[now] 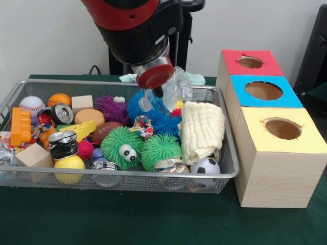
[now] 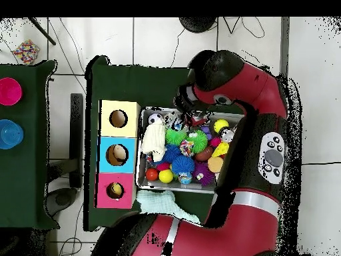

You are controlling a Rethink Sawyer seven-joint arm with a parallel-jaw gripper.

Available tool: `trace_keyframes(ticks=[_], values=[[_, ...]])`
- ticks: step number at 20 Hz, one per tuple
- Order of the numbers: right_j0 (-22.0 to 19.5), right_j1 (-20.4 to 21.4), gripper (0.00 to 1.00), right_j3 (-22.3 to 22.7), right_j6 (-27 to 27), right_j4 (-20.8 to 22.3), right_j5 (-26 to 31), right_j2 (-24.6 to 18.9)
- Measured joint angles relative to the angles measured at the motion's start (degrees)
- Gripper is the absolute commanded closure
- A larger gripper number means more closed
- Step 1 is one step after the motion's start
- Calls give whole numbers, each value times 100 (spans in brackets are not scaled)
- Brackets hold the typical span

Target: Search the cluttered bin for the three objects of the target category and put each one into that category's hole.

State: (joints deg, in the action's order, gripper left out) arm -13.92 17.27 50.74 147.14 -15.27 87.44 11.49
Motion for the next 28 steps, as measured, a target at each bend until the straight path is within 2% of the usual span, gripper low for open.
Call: trace_keyframes(ticks=[11, 19, 28], values=[[-608, -104, 100, 554, 0, -591, -286, -430], [-1130, -268, 100, 1507, 0, -1014, -860, -930], [-1234, -263, 100, 2252, 0, -1119, -977, -1328]])
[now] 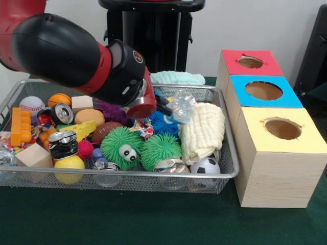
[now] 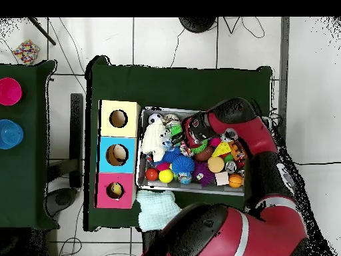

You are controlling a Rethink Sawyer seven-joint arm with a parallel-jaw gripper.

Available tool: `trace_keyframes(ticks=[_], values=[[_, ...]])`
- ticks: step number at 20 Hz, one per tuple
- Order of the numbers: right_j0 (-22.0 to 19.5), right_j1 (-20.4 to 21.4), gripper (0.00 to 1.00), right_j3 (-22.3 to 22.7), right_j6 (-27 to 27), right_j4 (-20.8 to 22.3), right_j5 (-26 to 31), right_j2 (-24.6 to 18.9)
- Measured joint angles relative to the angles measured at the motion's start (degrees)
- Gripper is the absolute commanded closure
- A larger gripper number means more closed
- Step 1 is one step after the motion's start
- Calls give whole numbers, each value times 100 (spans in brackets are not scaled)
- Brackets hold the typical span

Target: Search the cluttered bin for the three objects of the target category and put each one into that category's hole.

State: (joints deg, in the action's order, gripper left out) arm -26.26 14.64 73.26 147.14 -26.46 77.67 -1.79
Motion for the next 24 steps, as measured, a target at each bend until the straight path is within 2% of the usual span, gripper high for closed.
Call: trace_keyframes(ticks=[7, 14, 20, 21, 24], values=[[2, 337, 100, 471, 0, -34, 19, -224], [5, 920, 100, 777, 0, -175, 236, -349], [82, 1426, 100, 1065, 0, -660, 325, -451], [148, 1586, 100, 1173, 0, -870, 323, -457], [232, 1727, 100, 1292, 0, -1078, 318, -459]])
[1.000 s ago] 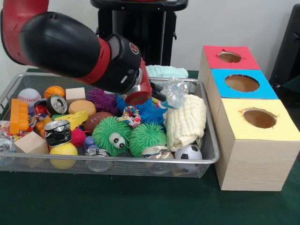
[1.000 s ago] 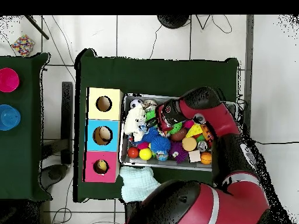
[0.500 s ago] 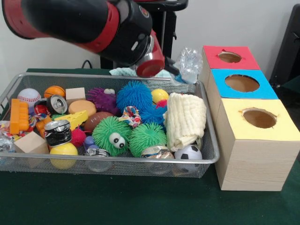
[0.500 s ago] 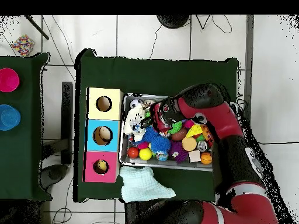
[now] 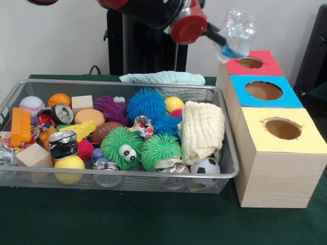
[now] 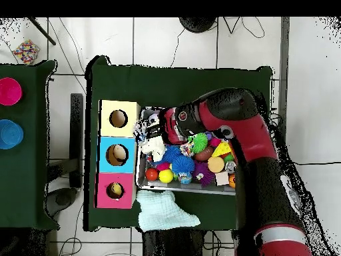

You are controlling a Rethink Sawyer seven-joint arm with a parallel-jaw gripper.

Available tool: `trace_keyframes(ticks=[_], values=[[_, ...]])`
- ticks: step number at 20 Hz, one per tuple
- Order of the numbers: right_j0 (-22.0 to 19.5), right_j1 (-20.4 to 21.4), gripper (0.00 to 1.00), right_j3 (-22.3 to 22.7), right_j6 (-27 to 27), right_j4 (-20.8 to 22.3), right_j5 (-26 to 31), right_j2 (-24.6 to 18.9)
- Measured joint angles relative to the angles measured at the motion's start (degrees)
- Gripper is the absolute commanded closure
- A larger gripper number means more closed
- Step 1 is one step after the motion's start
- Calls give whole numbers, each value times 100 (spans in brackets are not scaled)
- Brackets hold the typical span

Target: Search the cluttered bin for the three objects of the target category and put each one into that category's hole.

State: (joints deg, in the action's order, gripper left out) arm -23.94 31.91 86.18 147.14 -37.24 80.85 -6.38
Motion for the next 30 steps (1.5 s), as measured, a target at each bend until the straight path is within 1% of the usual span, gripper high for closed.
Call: trace_keyframes(ticks=[2, 6, 11, 13, 20, 24, 26, 30], values=[[98, 98, 100, 139, 0, -206, -8, 0], [244, 126, 100, 283, 0, -415, -114, -1], [337, 49, 100, 434, 0, -443, -401, -2], [352, -64, 100, 522, 0, -444, -705, -11], [346, -285, 100, 548, 0, -443, -1212, -27], [330, -377, 100, 668, 0, -462, -1511, -86], [307, -403, 100, 873, 0, -558, -1704, -186], [273, -406, 100, 1136, 0, -725, -1876, -346]])
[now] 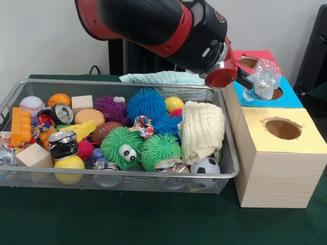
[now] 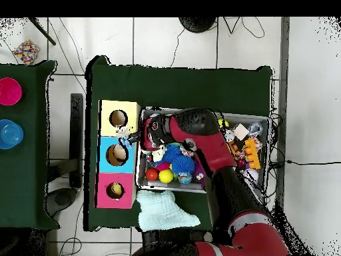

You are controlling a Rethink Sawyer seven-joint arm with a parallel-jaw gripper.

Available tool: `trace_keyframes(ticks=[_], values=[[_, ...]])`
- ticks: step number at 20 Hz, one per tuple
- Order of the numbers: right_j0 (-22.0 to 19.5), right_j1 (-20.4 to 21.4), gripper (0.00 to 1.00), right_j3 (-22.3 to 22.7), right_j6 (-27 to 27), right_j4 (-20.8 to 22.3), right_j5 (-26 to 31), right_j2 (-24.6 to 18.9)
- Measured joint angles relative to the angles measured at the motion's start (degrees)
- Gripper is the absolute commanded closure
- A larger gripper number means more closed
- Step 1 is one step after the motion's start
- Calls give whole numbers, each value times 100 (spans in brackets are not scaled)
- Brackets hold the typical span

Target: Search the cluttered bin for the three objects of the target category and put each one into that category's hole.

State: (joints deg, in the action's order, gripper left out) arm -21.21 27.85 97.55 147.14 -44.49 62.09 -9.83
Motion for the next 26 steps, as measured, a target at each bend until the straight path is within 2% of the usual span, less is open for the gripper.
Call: trace_keyframes(ticks=[5, 12, 18, 26], values=[[-6, 51, 100, 434, 0, -172, -145, -217], [-12, 157, 100, 764, 0, -189, -146, -408], [-67, 100, 100, 813, 0, -192, -189, -498], [-117, -84, 100, 813, 0, -193, -720, -582]])
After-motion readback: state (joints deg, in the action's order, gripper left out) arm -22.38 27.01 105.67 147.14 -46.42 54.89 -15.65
